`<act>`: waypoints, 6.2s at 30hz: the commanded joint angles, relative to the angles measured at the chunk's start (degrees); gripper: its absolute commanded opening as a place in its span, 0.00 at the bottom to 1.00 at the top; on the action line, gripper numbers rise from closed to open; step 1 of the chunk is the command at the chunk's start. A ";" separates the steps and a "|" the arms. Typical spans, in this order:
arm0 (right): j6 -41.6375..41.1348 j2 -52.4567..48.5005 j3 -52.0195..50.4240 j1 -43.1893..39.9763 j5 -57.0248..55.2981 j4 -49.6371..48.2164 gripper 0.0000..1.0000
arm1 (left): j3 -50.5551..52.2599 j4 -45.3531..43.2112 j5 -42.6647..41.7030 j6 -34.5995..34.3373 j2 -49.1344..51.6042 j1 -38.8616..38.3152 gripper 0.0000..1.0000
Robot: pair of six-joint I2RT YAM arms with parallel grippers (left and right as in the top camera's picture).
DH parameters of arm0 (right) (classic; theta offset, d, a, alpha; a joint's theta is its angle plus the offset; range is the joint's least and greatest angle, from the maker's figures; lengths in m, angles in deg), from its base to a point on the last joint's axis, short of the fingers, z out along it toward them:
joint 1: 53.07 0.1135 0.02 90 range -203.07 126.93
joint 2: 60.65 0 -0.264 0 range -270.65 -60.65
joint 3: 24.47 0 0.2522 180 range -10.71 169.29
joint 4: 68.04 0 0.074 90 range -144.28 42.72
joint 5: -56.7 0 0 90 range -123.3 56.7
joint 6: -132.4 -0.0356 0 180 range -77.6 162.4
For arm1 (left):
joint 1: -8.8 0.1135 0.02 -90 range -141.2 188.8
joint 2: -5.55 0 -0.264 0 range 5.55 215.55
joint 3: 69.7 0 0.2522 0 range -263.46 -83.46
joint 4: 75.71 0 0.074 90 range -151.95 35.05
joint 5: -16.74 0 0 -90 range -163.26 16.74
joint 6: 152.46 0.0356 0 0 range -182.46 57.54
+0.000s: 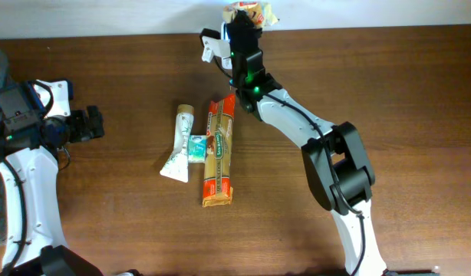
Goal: Scan the item barcode
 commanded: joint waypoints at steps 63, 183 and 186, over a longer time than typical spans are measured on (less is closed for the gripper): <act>-86.03 22.56 -12.31 -46.82 39.32 90.92 0.04 | -0.52 -0.22 -0.61 0.87 0.04 0.31 0.99; -87.23 8.76 3.37 -14.23 57.99 94.97 0.76 | -0.52 -0.24 -0.59 0.87 0.04 0.31 0.99; -85.40 5.64 0.07 -14.62 60.17 93.11 0.76 | -0.52 -0.24 -0.61 0.90 0.04 0.31 0.99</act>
